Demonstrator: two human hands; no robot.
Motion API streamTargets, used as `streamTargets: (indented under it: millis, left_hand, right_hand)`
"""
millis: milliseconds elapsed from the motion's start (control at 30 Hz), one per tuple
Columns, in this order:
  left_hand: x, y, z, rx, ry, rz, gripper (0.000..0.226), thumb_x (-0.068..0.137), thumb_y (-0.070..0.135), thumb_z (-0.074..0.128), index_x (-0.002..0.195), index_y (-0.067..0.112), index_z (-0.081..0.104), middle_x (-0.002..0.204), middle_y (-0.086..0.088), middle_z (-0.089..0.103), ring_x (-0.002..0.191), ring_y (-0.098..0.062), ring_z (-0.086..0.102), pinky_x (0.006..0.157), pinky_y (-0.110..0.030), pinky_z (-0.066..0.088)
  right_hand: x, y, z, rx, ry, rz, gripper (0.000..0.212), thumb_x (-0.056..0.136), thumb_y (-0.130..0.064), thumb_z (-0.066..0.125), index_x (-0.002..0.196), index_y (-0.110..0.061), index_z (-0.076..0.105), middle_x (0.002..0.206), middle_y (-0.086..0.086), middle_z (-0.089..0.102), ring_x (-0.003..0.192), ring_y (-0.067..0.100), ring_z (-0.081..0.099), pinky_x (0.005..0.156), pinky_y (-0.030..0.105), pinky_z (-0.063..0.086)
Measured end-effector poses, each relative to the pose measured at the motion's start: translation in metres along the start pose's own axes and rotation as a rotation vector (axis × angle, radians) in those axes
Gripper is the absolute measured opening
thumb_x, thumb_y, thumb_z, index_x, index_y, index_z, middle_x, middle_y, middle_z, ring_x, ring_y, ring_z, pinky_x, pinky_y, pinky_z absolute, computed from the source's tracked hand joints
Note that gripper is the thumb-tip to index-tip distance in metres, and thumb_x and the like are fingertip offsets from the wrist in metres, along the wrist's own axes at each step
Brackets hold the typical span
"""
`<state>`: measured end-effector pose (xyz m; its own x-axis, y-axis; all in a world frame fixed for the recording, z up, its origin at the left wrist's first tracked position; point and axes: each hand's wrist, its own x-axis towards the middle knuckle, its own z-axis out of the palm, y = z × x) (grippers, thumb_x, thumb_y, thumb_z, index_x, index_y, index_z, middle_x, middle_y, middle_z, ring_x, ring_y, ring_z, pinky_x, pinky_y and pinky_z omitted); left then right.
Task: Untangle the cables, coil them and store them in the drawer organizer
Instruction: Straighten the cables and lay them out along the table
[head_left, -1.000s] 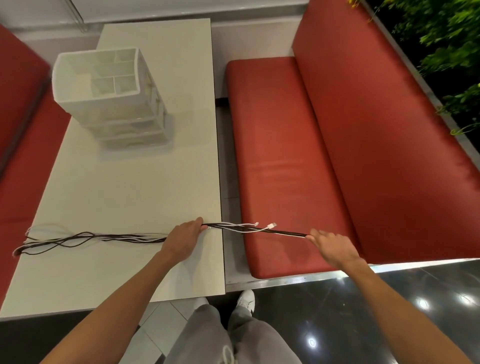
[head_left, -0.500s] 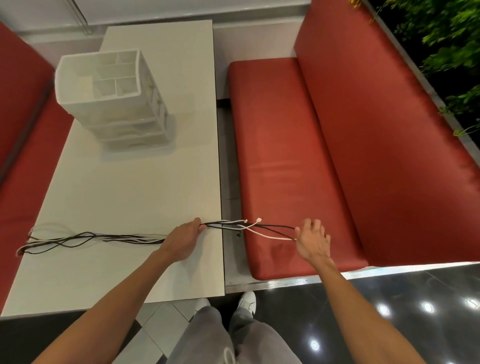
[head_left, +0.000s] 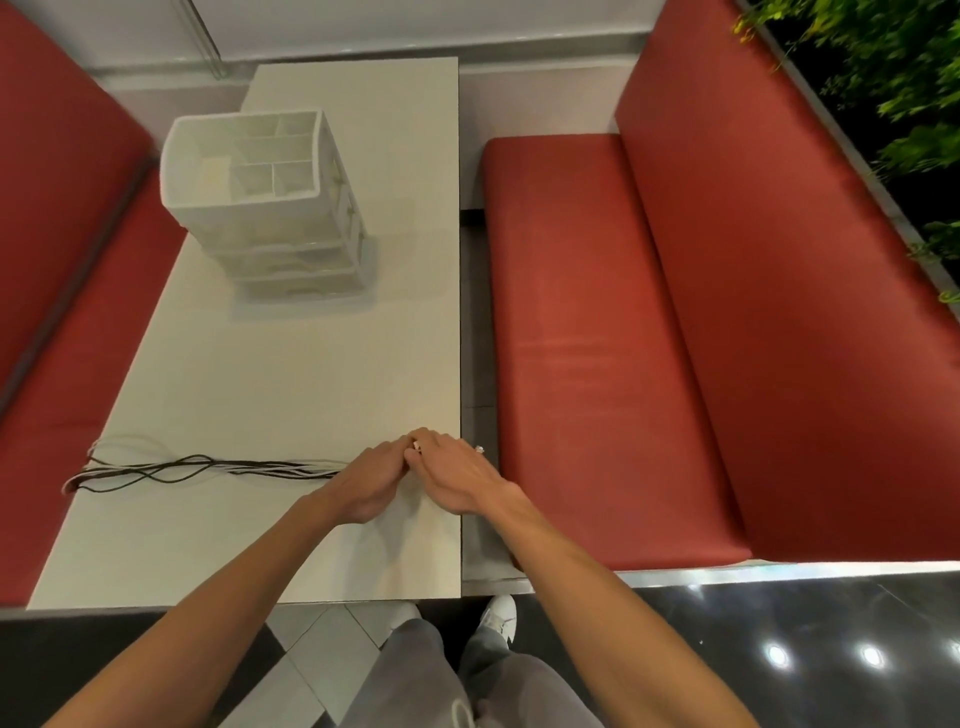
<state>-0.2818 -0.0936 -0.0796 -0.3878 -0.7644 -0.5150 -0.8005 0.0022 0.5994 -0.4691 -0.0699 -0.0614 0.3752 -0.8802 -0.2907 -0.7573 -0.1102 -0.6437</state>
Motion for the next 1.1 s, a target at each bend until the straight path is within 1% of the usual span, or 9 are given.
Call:
streamTargets:
  millis: [133,267,333,400,467,633,833,967,1100]
  left_hand:
    - [-0.004,0.008,-0.001,-0.092,0.02,-0.051,0.024,0.106,0.026,0.036,0.096,0.021,0.057,0.103,-0.004,0.068,0.087,-0.019,0.048,0.09,-0.057,0.047]
    - [-0.004,0.014,-0.006,0.009,-0.002,-0.002,0.021,0.112,0.02,0.037,0.099,0.018,0.053,0.107,-0.009,0.063,0.089,-0.016,0.043,0.088,-0.05,0.047]
    - [-0.006,0.01,-0.014,0.111,0.015,0.032,0.024,0.113,0.026,0.039,0.09,0.021,0.044,0.094,-0.006,0.059,0.077,-0.017,0.042,0.081,-0.05,0.046]
    - [-0.009,0.001,-0.027,0.259,-0.005,0.028,0.027,0.114,0.031,0.038,0.088,0.024,0.039,0.091,-0.002,0.057,0.079,-0.022,0.047,0.075,-0.042,0.04]
    - [-0.014,-0.006,-0.038,0.369,-0.052,0.037,0.028,0.114,0.028,0.036,0.086,0.028,0.034,0.092,-0.001,0.059,0.083,-0.027,0.051,0.075,-0.042,0.04]
    - [-0.008,0.008,-0.028,0.537,0.039,0.029,0.029,0.115,0.045,0.021,0.106,0.024,0.039,0.107,-0.006,0.069,0.088,-0.035,0.063,0.071,-0.042,0.047]
    - [0.009,0.06,0.002,0.59,0.254,-0.13,0.034,0.116,0.036,0.025,0.128,0.015,0.049,0.114,-0.011,0.073,0.091,-0.036,0.07,0.067,-0.039,0.039]
    - [0.014,0.053,-0.002,0.499,0.169,0.04,0.024,0.116,0.039,0.023,0.109,0.023,0.04,0.103,-0.009,0.07,0.077,-0.031,0.061,0.065,-0.04,0.044]
    - [0.013,0.049,-0.003,0.5,0.045,0.153,0.024,0.115,0.042,0.022,0.102,0.026,0.034,0.093,0.0,0.061,0.077,-0.031,0.058,0.068,-0.045,0.05]
  right_hand:
    - [0.003,0.001,-0.004,-0.157,-0.016,-0.082,0.034,0.117,-0.03,0.033,0.124,-0.005,0.055,0.122,0.02,0.063,0.108,0.041,0.061,0.091,0.05,0.046]
    - [0.004,0.001,-0.008,-0.312,0.05,-0.163,0.02,0.11,-0.014,0.044,0.117,-0.005,0.06,0.11,0.019,0.061,0.094,0.04,0.061,0.077,0.05,0.046]
    - [0.003,0.004,-0.013,-0.394,0.092,-0.166,0.023,0.107,-0.018,0.04,0.115,-0.007,0.059,0.109,0.017,0.063,0.093,0.039,0.063,0.073,0.046,0.04]
    - [0.003,0.011,-0.019,-0.469,0.131,-0.182,0.035,0.11,-0.026,0.028,0.116,-0.009,0.059,0.109,0.015,0.066,0.094,0.038,0.065,0.073,0.045,0.038]
    - [-0.001,0.018,-0.022,-0.519,0.153,-0.204,0.031,0.114,-0.029,0.034,0.114,-0.011,0.059,0.104,0.013,0.068,0.088,0.038,0.066,0.071,0.046,0.041]
    - [-0.007,0.026,-0.02,-0.633,0.208,-0.077,0.02,0.107,-0.033,0.061,0.094,-0.019,0.063,0.075,0.003,0.065,0.055,0.024,0.066,0.048,0.035,0.033]
    - [-0.01,0.022,-0.004,-0.585,0.358,0.163,0.022,0.093,-0.029,0.078,0.084,-0.02,0.06,0.067,0.001,0.059,0.041,0.016,0.06,0.035,0.025,0.033]
    - [-0.024,0.062,-0.016,-0.586,0.385,0.056,0.022,0.11,-0.036,0.052,0.095,-0.02,0.056,0.08,0.001,0.057,0.057,0.02,0.064,0.048,0.037,0.047]
    - [-0.03,0.092,-0.025,-0.38,0.066,0.013,0.033,0.115,-0.041,0.03,0.126,-0.017,0.05,0.117,0.006,0.059,0.104,0.034,0.063,0.086,0.049,0.047]
